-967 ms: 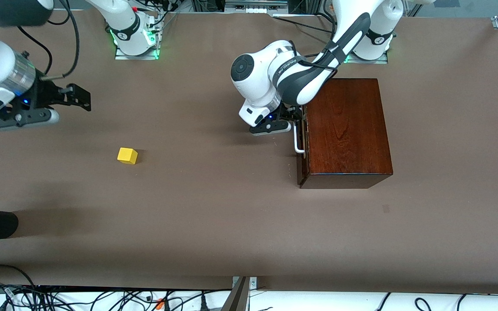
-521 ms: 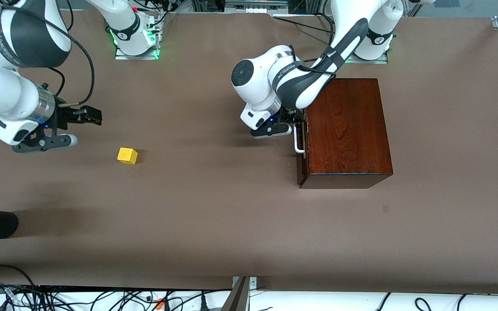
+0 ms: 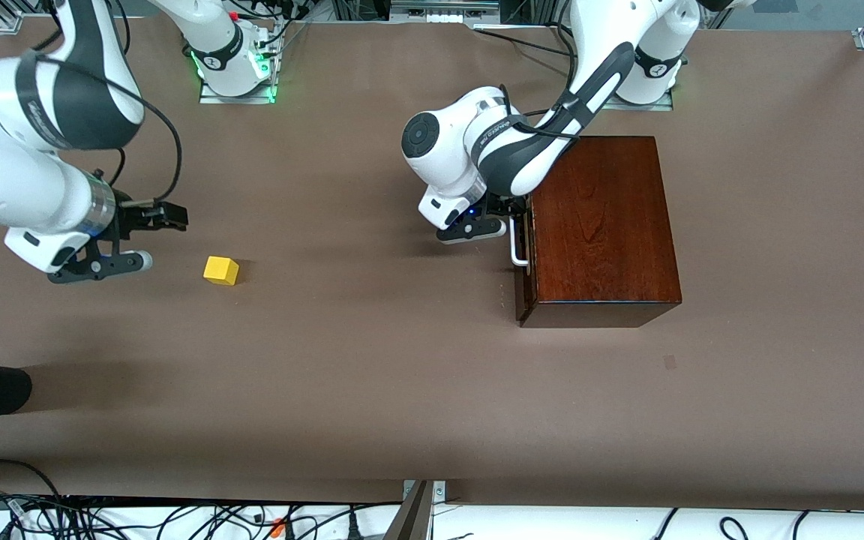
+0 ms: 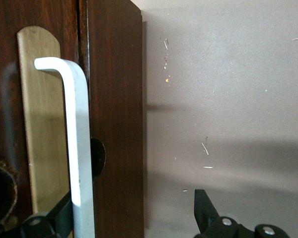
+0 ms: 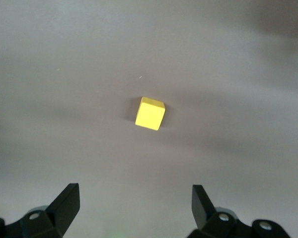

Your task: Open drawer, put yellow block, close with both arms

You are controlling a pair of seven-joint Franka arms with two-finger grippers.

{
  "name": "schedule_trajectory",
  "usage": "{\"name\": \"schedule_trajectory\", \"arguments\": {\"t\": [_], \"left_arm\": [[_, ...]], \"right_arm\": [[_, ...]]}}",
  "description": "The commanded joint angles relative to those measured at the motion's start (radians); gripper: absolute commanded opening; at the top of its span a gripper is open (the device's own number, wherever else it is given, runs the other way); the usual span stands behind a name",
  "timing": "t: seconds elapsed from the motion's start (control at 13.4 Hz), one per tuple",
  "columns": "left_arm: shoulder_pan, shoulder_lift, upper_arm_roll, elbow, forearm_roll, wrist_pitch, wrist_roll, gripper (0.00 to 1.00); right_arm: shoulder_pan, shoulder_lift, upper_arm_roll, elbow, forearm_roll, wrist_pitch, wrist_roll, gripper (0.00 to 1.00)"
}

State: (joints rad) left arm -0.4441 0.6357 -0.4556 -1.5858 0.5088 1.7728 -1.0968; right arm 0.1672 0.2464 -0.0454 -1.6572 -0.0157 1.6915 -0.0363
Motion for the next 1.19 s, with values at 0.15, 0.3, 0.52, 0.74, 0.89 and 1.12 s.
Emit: {"name": "schedule_trajectory", "arguments": {"t": [0.15, 0.3, 0.52, 0.74, 0.89, 1.12], "left_arm": [[-0.03, 0.045, 0.002, 0.076, 0.024, -0.001, -0.02, 1.0], [-0.034, 0.059, 0.0, 0.104, 0.017, -0.001, -0.02, 1.0], [-0.044, 0.074, -0.002, 0.147, 0.01, 0.0, -0.023, 1.0], [-0.07, 0.11, -0.002, 0.197, 0.007, 0.0, -0.025, 1.0], [-0.083, 0.131, -0.002, 0.231, -0.002, 0.0, -0.025, 1.0], [-0.102, 0.157, -0.002, 0.285, -0.013, 0.0, -0.023, 1.0]], "right_arm": [[-0.006, -0.015, -0.043, -0.202, 0.002, 0.231, 0.019, 1.0], [-0.011, -0.001, -0.047, -0.274, 0.005, 0.339, 0.051, 1.0], [-0.012, 0.074, -0.045, -0.312, 0.06, 0.491, 0.084, 1.0], [-0.011, 0.114, -0.041, -0.322, 0.066, 0.546, 0.122, 1.0], [-0.011, 0.119, -0.036, -0.352, 0.066, 0.598, 0.145, 1.0], [-0.008, 0.119, -0.031, -0.407, 0.068, 0.668, 0.165, 1.0]]}}
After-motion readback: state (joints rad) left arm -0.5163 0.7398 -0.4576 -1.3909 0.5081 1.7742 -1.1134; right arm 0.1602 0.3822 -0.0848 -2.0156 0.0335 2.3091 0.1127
